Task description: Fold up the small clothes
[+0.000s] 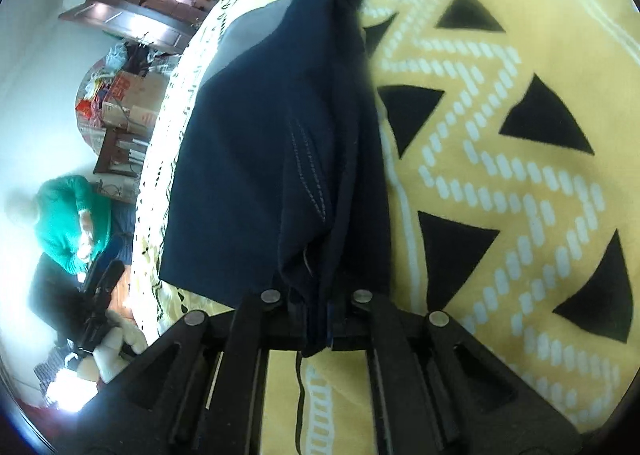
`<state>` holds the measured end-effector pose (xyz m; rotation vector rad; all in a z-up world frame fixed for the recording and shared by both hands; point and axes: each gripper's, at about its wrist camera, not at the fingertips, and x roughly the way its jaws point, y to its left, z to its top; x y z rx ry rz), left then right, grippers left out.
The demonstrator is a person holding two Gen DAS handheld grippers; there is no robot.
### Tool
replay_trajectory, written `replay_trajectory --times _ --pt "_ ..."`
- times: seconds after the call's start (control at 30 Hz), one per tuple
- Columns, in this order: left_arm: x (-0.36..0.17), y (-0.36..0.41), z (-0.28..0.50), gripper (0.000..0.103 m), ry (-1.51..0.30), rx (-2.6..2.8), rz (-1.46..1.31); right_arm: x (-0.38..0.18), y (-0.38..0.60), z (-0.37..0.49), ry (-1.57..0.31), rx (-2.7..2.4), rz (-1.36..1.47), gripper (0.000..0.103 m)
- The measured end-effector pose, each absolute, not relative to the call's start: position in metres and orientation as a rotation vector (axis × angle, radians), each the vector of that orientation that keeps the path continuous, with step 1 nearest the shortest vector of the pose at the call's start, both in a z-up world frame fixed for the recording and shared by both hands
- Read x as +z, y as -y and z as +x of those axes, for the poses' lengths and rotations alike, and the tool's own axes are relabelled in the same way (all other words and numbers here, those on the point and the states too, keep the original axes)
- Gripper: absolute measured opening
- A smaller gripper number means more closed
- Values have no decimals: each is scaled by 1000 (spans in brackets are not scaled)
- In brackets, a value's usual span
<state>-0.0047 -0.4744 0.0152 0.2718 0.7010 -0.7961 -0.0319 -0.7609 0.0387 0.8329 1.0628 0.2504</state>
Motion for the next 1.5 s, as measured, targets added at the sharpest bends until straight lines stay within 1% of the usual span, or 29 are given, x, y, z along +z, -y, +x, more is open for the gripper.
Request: replay_trajectory --times 0.07,0.13,0.17,0.23,0.27,0.3,0.37,0.47,0.53,0.63,0.67,0.7,0.73,0.77,0.8,0.83,0.87,0.9,0.93,1.0,1.03,1.07,1.17,1.27,1.33,1.4,1.43,1.47,1.5 --pt "-7 498 7 48 -732 -839 323 36 764 -33 -1058 243 858 4" --pt "-65 522 19 60 -913 -863 464 34 764 -35 -1060 238 852 3" --pt "-82 522 20 67 -929 -862 463 32 764 -37 -1060 237 848 3" --pt "-74 512 31 67 -971 -880 371 32 763 -37 -1055 237 848 3" --pt "-64 509 31 64 -954 -885 353 30 765 -45 -1054 236 841 3" --pt "-50 504 30 62 -917 -896 325 32 764 -45 -1054 235 835 3" --pt "-20 498 38 61 -832 -895 266 32 763 -45 -1050 232 836 3" --pt "8 512 80 61 -729 -885 207 29 761 -46 -1040 235 854 3" --pt "10 534 111 61 -687 -872 233 27 763 -48 -1029 244 872 3" --pt "-9 572 159 61 -693 -850 305 21 767 -51 -1016 248 882 3" --pt "-23 585 175 62 -717 -826 353 18 770 -54 -1008 250 889 3" --pt "-41 599 191 77 -774 -789 410 16 770 -55 -999 253 897 3" --pt "-61 606 210 84 -850 -776 424 15 771 -56 -995 253 900 3" --pt "-72 611 221 91 -879 -779 398 14 771 -56 -995 248 900 3" --pt "-70 611 229 95 -878 -774 372 15 771 -57 -995 245 896 3" --pt "-67 608 231 92 -908 -769 341 17 771 -58 -998 241 886 3" --pt "-61 602 231 83 -915 -769 306 20 769 -58 -1006 236 866 4" --pt "-54 595 227 76 -914 -773 272 25 768 -58 -1021 230 841 6" --pt "-46 583 221 75 -914 -782 229 34 765 -59 -1043 212 798 10" --pt "-39 552 201 74 -919 -816 115 51 763 -64 -1059 180 727 25" --pt "-33 534 192 74 -931 -840 48 62 764 -68 -1053 161 696 40" --pt "-31 525 183 74 -938 -852 8 76 765 -73 -1027 145 671 47" --pt "-30 493 165 75 -1007 -928 -168 101 775 -74 -962 145 656 49" --pt "-36 486 154 74 -1036 -922 -194 105 780 -62 -959 87 677 49" --pt "-32 484 143 73 -1054 -906 -215 116 765 -59 -935 135 681 49" --pt "-20 484 122 74 -1020 -902 -179 127 737 -59 -925 153 603 58" --pt "-13 484 110 75 -1001 -900 -150 129 723 -62 -925 146 545 70" --pt "-9 484 99 79 -987 -891 -120 131 704 -69 -928 139 471 79" --pt "-8 482 86 82 -980 -867 -84 131 698 -73 -932 137 435 81"
